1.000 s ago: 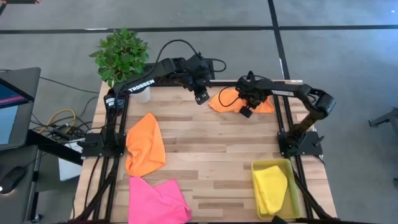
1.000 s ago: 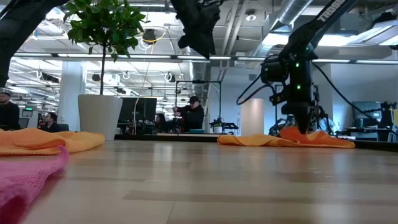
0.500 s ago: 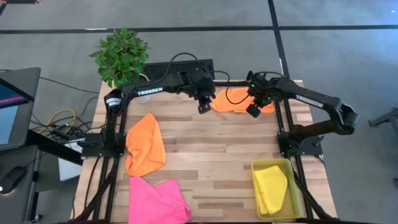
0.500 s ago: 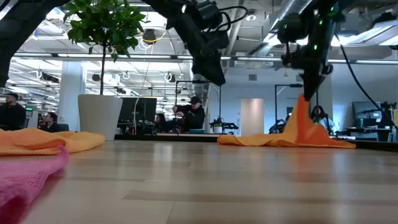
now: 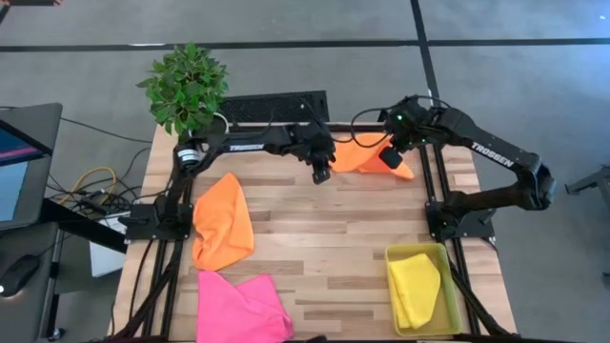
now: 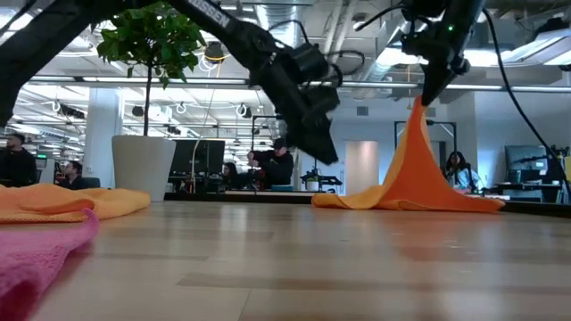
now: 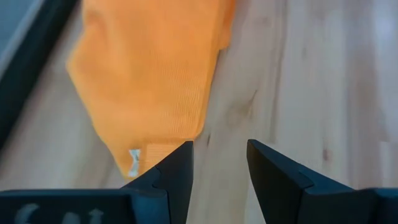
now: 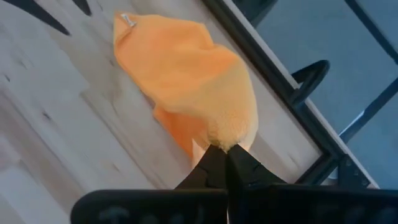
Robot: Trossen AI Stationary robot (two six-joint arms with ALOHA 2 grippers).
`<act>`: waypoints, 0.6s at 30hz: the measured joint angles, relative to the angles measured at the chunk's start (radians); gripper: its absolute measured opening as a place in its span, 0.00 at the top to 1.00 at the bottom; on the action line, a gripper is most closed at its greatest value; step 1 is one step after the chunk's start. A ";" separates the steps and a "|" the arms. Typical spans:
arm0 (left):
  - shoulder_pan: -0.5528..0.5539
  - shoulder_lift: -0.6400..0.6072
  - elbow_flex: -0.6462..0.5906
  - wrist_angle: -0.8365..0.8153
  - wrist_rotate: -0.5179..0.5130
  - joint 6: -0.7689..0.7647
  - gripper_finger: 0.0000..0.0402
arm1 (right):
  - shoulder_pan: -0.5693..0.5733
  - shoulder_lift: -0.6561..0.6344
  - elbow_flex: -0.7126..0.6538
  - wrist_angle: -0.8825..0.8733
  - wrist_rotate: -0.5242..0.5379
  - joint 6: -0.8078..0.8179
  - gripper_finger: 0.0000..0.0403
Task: Fold microfiber towels
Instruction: Fold the top right orange cloth
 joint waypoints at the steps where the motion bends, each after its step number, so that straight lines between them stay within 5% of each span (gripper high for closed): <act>1: 0.002 0.015 -0.001 0.009 -0.008 -0.019 0.65 | 0.000 0.000 0.000 -0.001 0.000 -0.001 0.99; 12: 0.062 0.059 0.000 0.034 -0.091 -0.217 0.65 | -0.004 0.001 0.000 -0.020 0.000 -0.002 0.99; 18: 0.071 0.058 0.003 0.054 -0.048 -0.092 0.65 | -0.004 0.001 0.000 -0.020 -0.001 -0.009 0.99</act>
